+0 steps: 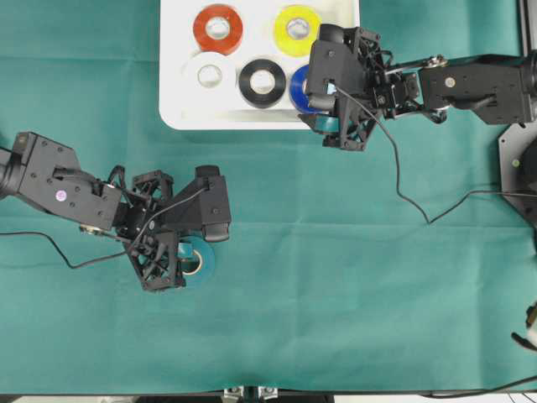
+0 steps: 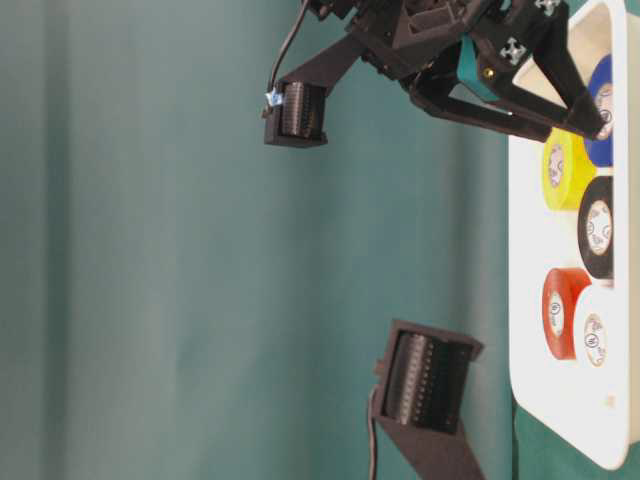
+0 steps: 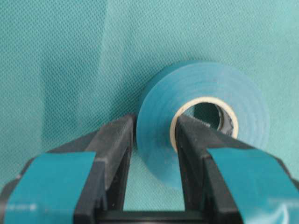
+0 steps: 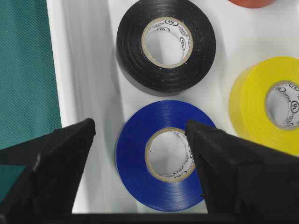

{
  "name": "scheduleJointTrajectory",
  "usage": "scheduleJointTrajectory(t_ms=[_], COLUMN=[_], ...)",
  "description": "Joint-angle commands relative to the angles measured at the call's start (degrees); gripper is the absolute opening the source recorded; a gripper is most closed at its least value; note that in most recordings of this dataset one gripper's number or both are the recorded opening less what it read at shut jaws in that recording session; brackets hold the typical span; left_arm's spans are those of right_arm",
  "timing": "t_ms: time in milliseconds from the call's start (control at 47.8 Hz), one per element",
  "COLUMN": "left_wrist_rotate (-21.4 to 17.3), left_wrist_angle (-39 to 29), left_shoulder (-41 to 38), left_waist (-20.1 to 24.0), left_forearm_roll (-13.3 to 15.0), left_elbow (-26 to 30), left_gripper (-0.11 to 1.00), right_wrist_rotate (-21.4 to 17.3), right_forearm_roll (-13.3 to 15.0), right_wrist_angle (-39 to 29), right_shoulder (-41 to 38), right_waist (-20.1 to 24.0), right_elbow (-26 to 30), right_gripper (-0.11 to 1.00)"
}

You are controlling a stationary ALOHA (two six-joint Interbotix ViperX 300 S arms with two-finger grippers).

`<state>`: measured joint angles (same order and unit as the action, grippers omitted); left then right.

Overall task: Put the tape alternately from left to right into the white case.
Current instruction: 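Lower the left gripper onto the teal roll and grasp it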

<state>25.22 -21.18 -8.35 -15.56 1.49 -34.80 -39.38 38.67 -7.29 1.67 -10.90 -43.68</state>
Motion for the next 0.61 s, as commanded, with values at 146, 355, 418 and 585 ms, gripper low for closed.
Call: scheduleJointTrajectory(t_ms=[146,355,418,585], left_wrist_rotate=[0.1,0.0,0.0,-0.3], left_wrist_angle=[-3.0,-6.7,-7.6,-10.5], left_shoulder=[4.4,8.0,8.7,11.2], left_waist=[-0.4,-0.4,-0.4,-0.4], left_forearm_roll=[0.0,0.0,-0.1,-0.1], left_elbow=[1.1,0.9,0.9,1.2], left_gripper=[-0.03,-0.03,-0.03,-0.03], right_wrist_rotate=[-0.1,-0.1,-0.1,-0.1], right_forearm_roll=[0.0,0.0,0.0,-0.1], right_wrist_angle=[0.4,0.4,0.4,0.4], right_shoulder=[1.4,1.4,1.4,1.4], right_waist=[0.3,0.4,0.4,0.4], right_elbow=[0.8,1.0,1.0,1.1], right_gripper=[0.84,0.84,0.84,0.84])
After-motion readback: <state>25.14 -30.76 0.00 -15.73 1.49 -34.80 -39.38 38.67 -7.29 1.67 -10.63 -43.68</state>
